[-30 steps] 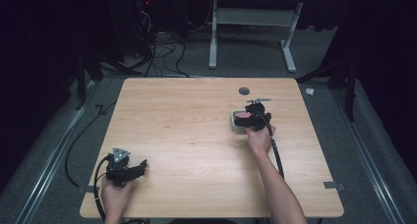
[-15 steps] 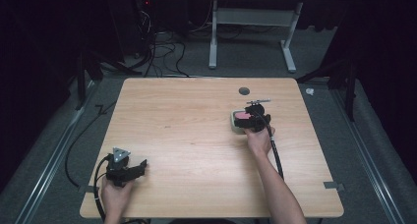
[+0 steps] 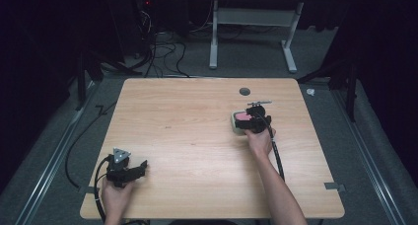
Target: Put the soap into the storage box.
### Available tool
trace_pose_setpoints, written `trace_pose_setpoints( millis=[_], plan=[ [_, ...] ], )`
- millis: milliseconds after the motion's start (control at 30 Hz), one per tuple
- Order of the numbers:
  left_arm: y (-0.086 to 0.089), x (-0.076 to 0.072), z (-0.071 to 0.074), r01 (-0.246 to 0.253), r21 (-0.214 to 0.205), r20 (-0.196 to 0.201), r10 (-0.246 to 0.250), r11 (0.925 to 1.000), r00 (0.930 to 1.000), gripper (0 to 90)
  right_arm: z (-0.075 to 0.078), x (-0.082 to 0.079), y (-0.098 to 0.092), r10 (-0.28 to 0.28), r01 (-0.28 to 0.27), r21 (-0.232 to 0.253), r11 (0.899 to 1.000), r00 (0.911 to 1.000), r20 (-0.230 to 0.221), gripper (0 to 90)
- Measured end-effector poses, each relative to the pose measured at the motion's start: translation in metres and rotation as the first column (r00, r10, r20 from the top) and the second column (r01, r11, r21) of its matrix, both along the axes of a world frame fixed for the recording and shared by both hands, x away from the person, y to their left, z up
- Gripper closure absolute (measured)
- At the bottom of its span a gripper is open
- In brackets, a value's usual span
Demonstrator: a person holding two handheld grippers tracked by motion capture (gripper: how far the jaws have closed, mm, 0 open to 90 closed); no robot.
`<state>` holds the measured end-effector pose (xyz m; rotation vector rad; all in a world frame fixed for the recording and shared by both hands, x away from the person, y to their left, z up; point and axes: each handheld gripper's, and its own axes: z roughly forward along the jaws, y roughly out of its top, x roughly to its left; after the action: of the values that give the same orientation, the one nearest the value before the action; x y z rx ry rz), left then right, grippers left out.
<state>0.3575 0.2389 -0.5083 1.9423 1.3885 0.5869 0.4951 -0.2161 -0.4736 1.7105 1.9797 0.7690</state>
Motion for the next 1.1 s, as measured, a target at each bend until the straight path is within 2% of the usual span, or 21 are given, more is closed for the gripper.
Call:
trace_pose_setpoints(
  millis=[167, 533, 1100],
  plan=[
    [0.000, 0.000, 0.000, 0.000, 0.001, 0.000, 0.000, 1.0000, 1.0000, 22.9, 0.007, -0.003, -0.004, 0.010, -0.010, 0.025, 1.000, 0.9996, 0.027, 12.9],
    [0.000, 0.000, 0.000, 0.000, 0.001, 0.000, 0.000, 1.0000, 1.0000, 22.9, 0.025, -0.014, -0.009, 0.047, -0.051, 0.040, 0.998, 0.9943, 0.096, 15.2],
    [0.000, 0.000, 0.000, 0.000, 0.002, 0.000, 0.000, 1.0000, 1.0000, 22.9, 0.046, -0.033, -0.021, 0.088, -0.097, 0.047, 0.994, 0.9840, 0.155, 17.1]
  ],
)
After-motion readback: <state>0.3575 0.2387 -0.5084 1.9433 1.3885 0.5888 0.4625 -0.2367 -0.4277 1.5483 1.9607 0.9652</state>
